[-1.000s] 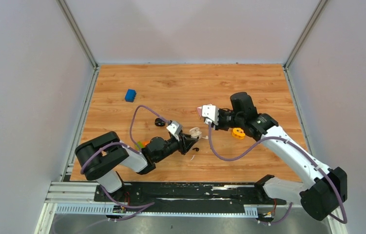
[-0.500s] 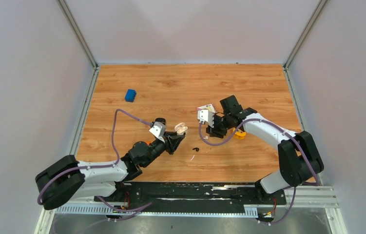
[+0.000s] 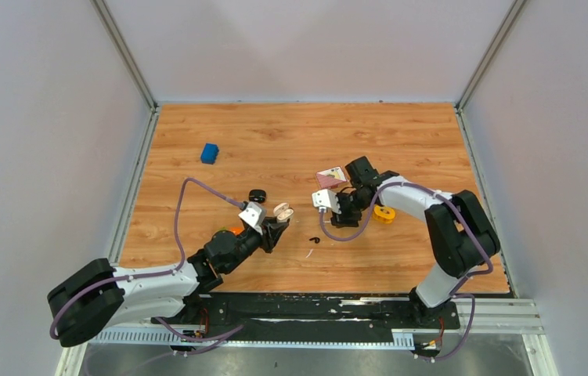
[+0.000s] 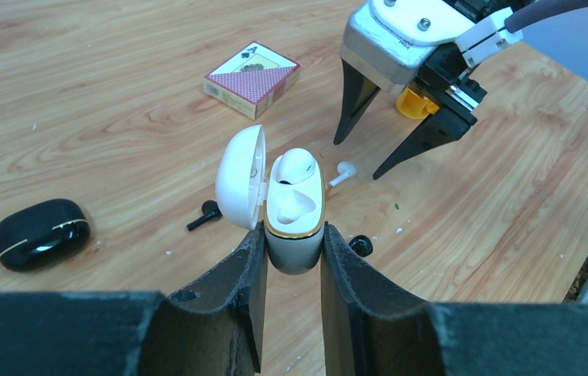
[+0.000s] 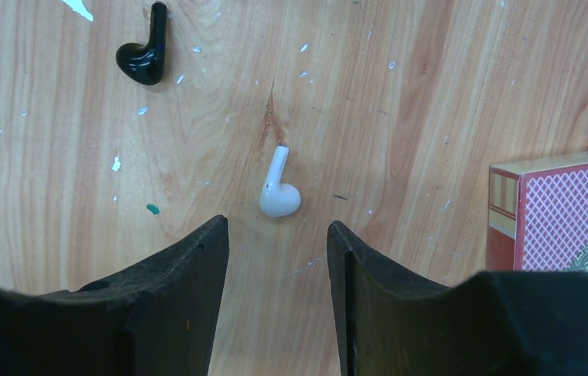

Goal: Insert the wireless bluetooth earbuds into the charging case
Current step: Pick up the earbud from the center of the board.

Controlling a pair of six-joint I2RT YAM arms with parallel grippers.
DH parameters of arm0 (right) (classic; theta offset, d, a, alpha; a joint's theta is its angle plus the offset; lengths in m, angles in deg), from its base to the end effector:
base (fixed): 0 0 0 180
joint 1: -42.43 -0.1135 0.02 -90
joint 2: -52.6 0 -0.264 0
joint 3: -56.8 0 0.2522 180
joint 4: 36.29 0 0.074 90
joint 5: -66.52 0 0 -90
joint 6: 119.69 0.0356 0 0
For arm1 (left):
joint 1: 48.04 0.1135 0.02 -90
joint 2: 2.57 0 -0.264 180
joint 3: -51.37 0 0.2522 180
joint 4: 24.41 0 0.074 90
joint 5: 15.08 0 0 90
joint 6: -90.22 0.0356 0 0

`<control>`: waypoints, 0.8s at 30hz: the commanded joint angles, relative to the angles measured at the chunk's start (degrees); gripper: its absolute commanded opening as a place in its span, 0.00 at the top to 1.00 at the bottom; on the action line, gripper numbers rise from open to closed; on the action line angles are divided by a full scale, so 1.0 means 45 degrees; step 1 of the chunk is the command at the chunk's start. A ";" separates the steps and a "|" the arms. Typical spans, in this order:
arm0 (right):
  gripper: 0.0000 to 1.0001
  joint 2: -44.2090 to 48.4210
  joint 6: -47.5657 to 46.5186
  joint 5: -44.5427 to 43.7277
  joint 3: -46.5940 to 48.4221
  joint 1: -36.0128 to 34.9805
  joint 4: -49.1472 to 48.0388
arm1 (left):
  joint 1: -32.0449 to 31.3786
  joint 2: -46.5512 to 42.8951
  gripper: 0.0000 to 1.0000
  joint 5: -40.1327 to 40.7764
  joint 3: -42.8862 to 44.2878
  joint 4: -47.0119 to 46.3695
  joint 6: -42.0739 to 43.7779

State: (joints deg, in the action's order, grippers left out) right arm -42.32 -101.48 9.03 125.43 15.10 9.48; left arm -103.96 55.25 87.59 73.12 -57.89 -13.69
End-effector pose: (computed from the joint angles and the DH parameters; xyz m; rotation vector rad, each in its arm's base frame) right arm 0.2584 0.1551 0.1659 -2.0494 1.5899 0.5446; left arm 0.1140 -0.1545 0.1835 0.4305 1.6125 -0.7568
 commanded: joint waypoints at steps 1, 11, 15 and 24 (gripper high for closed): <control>0.50 -0.0473 -0.0820 0.0599 0.0809 -0.0052 0.0230 | -0.0073 0.0004 1.00 0.0252 -0.0091 -0.0409 0.0211; 0.55 -0.2113 -0.1103 0.0802 0.2157 -0.0107 0.1746 | -0.0063 0.0197 1.00 0.0291 -0.0236 -0.0651 0.0346; 0.58 -0.2401 -0.1243 0.0842 0.2475 -0.0091 0.2364 | -0.0072 0.0340 1.00 0.0291 -0.0279 -0.0791 0.0394; 0.61 -0.2979 -0.1498 0.1091 0.2839 -0.0106 0.3313 | -0.0063 0.0722 1.00 0.0291 -0.0403 -0.1220 0.0416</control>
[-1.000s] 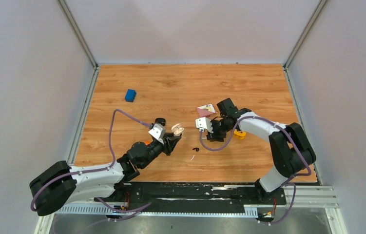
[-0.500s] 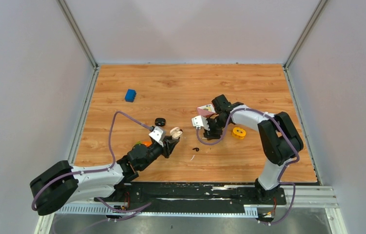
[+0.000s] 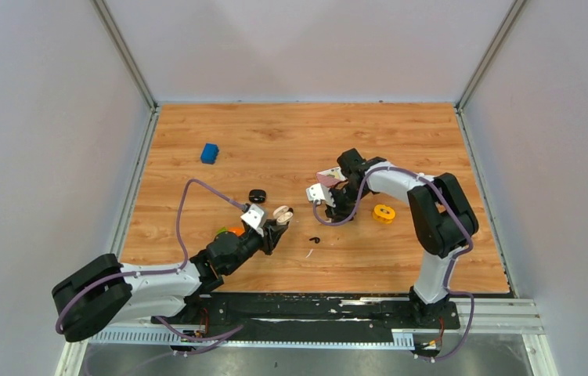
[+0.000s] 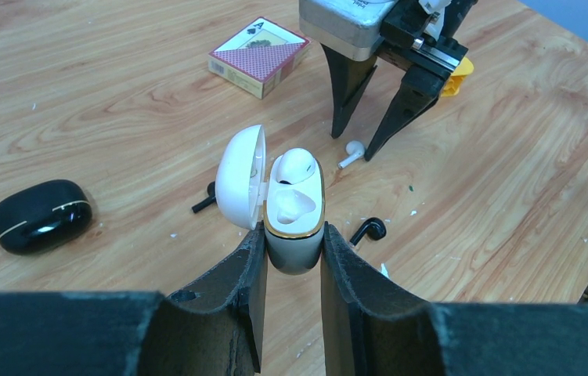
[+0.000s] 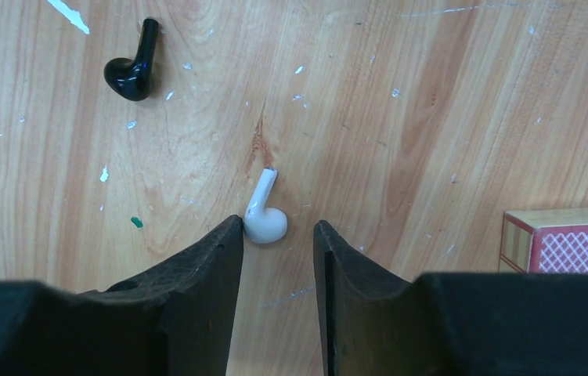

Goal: Insert the wireless bluetooth earbuds into the charging case
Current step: Pick up the earbud from the center of the board.

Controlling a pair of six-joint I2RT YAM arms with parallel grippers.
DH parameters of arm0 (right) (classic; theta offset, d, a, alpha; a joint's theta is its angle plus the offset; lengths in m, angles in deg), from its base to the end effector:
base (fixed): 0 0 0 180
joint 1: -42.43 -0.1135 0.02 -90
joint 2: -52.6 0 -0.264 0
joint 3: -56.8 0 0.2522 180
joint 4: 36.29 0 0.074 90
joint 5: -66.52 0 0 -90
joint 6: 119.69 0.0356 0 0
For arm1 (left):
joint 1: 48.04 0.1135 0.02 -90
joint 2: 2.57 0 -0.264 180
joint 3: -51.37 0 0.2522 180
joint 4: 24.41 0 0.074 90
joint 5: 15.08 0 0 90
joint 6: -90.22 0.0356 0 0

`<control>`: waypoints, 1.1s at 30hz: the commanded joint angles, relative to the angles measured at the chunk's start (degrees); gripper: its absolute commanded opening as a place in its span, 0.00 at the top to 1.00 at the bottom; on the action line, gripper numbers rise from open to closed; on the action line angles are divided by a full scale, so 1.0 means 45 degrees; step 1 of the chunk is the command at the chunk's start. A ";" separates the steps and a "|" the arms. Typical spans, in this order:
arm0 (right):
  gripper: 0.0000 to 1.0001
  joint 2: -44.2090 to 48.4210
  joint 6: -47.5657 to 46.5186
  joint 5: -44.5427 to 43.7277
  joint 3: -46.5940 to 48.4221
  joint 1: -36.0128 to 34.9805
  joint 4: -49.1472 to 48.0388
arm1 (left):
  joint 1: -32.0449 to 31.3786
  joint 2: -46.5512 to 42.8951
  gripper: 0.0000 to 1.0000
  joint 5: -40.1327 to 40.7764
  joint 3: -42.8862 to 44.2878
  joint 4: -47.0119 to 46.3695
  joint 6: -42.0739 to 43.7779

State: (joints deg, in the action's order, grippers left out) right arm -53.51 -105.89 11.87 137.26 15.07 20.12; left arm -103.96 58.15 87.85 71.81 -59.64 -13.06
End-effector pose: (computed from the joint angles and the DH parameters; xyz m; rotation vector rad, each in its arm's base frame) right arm 0.2879 0.1722 0.1559 -2.1408 1.6104 0.7002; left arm 0.1139 -0.1542 0.1712 0.4536 1.6472 -0.7250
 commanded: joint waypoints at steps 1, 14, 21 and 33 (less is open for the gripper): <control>0.61 -0.0526 -0.0516 0.0446 0.0234 -0.0114 0.1017 | -0.0072 0.0071 1.00 0.0250 -0.0099 -0.0829 0.0285; 0.75 -0.1101 -0.0366 0.0291 0.1228 -0.0212 0.2485 | -0.0073 0.0220 1.00 0.0384 -0.0205 -0.0955 0.0373; 0.79 0.0176 0.1769 0.0751 0.1468 -0.0214 0.3006 | -0.0073 0.1137 1.00 -0.0021 0.0069 -0.1212 0.0781; 0.80 0.0554 0.5861 0.4041 0.3123 -0.0221 0.6424 | -0.0253 0.2522 1.00 -0.1830 0.0672 -0.0869 0.3257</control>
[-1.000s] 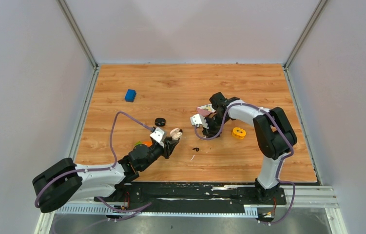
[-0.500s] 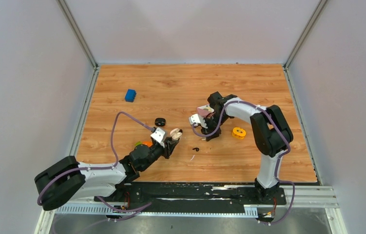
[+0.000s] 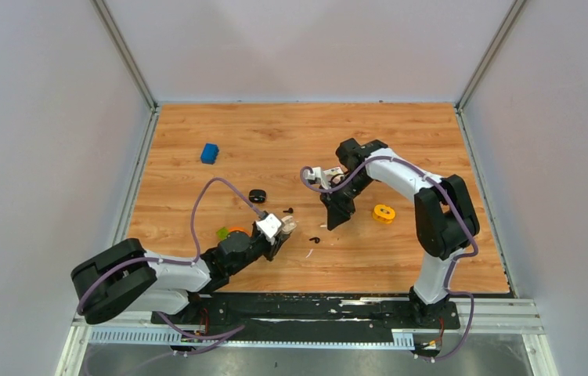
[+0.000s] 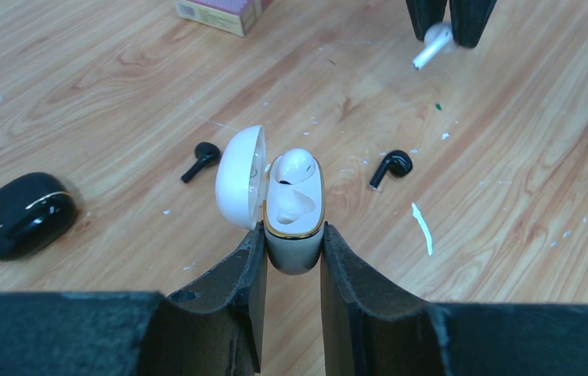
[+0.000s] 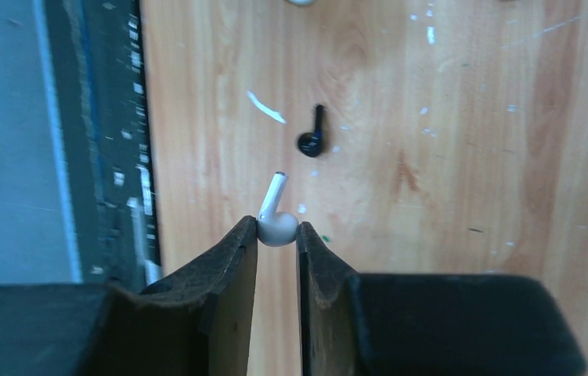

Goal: Insert the wireless bluetooth earbuds into the charging case
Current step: Pick up the earbud from the center of the board, then place the earbud in the charging case.

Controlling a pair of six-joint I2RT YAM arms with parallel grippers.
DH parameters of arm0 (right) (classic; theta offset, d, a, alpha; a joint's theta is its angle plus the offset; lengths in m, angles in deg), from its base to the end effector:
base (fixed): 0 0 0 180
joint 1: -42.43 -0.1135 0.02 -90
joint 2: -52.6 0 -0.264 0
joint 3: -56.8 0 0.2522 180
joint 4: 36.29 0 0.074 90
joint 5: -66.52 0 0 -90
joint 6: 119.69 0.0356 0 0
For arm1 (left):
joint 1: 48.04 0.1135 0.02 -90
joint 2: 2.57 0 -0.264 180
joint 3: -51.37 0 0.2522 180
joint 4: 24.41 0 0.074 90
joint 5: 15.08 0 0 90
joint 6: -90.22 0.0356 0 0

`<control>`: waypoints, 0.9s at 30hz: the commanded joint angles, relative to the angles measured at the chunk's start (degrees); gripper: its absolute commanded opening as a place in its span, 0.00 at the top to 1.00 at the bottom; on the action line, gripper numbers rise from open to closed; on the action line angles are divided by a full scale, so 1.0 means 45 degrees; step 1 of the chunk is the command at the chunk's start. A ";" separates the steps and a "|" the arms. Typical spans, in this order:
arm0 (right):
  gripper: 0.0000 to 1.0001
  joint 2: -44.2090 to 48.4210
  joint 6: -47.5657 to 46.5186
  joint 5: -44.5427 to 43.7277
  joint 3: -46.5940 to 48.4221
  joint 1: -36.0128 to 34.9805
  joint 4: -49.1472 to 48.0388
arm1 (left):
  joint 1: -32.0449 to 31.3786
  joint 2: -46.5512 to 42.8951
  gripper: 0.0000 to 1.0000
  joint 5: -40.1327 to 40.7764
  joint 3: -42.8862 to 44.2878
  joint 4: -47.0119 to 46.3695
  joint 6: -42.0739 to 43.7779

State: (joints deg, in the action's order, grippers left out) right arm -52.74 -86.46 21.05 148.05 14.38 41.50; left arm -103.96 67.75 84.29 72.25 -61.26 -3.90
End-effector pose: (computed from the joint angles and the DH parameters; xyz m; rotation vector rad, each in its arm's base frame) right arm 0.2805 0.1778 0.2074 -1.8537 2.0569 1.1095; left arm 0.1178 -0.1637 0.1467 0.6891 1.6935 -0.6019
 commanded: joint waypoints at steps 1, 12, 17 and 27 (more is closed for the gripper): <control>0.80 0.0328 0.1706 0.2267 0.0840 -0.0071 0.1912 | -0.0352 0.0549 1.00 -0.1219 0.0703 -0.0484 0.1525; 0.80 -0.0495 0.2467 0.4876 0.1199 -0.0162 0.3727 | -0.0924 0.1385 1.00 -0.2357 0.0901 -0.1019 0.2654; 0.80 -0.0224 0.4053 0.4234 0.0903 -0.0373 0.2679 | -0.1230 0.1585 1.00 -0.2498 0.0944 -0.1195 0.3005; 0.80 -0.0041 0.5801 0.2494 0.0802 -0.1017 0.1631 | -0.1498 0.1878 1.00 -0.2609 0.1125 -0.1274 0.3127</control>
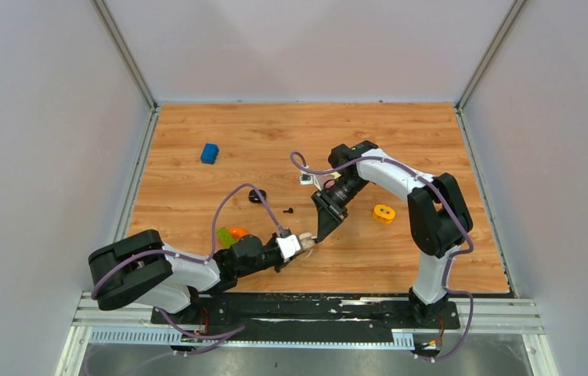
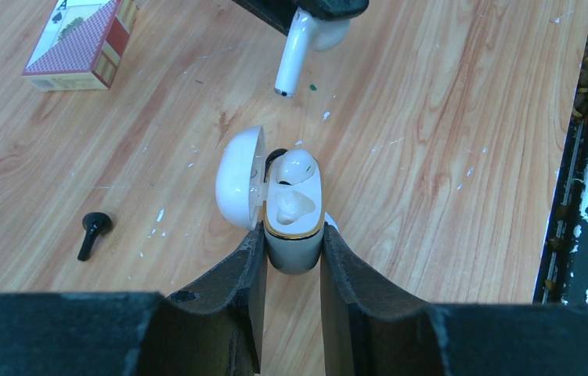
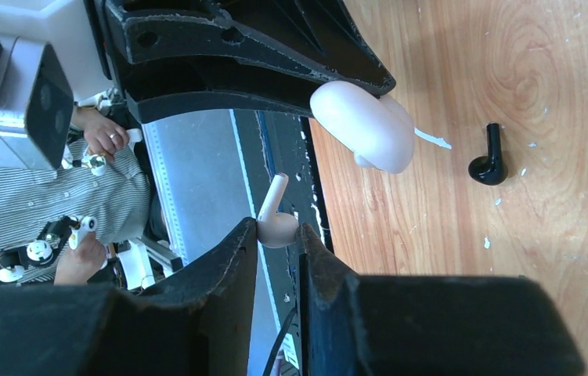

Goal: Insert the wireless bluetooth earbuds into the charging case
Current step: Place the earbud in the charging case.

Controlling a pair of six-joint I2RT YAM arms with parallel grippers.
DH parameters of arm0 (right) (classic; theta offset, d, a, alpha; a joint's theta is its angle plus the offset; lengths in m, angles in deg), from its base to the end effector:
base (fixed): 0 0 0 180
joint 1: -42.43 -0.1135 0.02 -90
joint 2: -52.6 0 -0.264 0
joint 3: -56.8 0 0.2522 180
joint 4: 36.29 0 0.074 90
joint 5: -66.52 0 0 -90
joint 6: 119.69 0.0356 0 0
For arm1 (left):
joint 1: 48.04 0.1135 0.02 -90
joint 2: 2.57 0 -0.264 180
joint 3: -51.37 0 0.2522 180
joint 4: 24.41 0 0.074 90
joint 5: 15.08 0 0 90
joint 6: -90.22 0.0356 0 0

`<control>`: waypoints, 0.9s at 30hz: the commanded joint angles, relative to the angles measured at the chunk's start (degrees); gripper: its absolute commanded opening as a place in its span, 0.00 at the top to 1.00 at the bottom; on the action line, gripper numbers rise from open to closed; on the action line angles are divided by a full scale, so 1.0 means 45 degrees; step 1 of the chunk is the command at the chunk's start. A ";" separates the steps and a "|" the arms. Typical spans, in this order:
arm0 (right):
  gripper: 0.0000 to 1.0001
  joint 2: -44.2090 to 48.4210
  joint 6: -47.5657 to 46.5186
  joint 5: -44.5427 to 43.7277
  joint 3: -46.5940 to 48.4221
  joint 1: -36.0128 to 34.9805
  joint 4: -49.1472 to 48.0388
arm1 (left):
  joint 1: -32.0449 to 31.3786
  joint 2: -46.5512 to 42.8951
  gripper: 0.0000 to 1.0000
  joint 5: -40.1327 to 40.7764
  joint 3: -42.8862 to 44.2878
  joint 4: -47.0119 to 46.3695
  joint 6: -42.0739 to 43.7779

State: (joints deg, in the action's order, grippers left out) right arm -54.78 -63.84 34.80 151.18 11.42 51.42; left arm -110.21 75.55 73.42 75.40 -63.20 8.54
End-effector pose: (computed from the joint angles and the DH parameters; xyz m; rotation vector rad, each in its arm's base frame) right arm 0.2650 0.1946 0.2176 1.2951 -2.2809 -1.4665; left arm 0.1015 -0.1943 0.1387 1.1076 1.5348 -0.6761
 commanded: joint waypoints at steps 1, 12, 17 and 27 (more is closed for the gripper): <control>0.80 0.0419 0.0861 -0.0778 0.0111 -0.0501 -0.0648 | -0.0119 0.0169 1.00 -0.0244 0.0416 -0.0882 0.0328; 0.81 -0.0029 0.1195 -0.1723 0.0342 -0.1459 -0.0868 | -0.0205 0.0256 1.00 -0.0569 0.0384 -0.1208 0.0281; 0.81 -0.0175 0.1279 -0.2028 0.0534 -0.1700 -0.0903 | -0.0215 0.0390 1.00 -0.0767 0.0412 -0.1362 0.0169; 0.82 -0.0209 0.1515 -0.2577 0.0828 -0.1797 -0.1037 | -0.0256 0.0585 1.00 -0.1106 0.0489 -0.1445 0.0018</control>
State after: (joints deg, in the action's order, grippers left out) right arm -55.45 -58.05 24.38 152.08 3.82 48.06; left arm -110.96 77.80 69.58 75.81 -65.87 8.45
